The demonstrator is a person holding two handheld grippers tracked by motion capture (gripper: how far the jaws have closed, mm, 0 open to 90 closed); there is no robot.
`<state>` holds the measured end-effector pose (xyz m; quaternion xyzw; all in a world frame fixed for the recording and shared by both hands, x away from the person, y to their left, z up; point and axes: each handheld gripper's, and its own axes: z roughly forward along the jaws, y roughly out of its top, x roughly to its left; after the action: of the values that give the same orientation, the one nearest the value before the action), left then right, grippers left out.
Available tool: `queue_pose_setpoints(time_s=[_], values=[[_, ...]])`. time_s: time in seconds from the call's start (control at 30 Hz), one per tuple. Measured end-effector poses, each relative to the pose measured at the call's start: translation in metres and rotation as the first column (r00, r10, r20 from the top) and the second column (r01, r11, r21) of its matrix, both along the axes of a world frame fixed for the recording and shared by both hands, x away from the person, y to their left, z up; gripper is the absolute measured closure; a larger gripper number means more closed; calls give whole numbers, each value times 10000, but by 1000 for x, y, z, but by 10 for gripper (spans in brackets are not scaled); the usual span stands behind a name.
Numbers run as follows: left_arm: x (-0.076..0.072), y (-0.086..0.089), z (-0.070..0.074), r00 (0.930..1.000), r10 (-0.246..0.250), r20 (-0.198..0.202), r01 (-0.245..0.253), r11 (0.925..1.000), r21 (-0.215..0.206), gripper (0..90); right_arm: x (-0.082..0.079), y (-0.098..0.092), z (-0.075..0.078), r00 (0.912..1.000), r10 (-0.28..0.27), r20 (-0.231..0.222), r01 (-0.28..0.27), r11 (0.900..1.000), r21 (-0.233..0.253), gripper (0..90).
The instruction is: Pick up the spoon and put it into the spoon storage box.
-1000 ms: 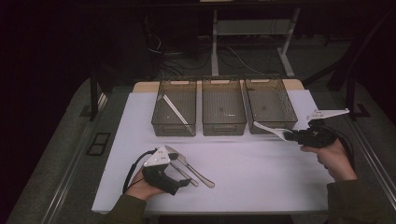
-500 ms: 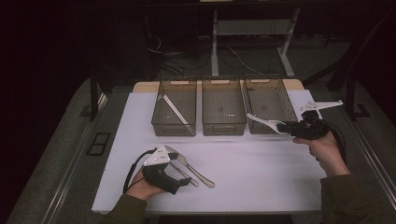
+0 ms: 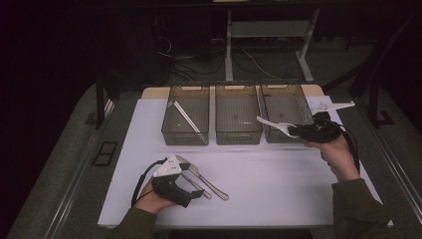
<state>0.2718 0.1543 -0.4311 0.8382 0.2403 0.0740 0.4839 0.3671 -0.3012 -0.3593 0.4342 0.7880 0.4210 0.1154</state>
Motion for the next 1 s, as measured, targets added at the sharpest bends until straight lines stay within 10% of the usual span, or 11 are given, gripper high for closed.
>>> queue_pose_setpoints(time_s=[1.0], values=[[-1, 0, 1, 10000, 2, -20, -3, 9999, -131, 0, 44, 81, 2, 9974, 711, -129, -716, 9964, -462, 799]])
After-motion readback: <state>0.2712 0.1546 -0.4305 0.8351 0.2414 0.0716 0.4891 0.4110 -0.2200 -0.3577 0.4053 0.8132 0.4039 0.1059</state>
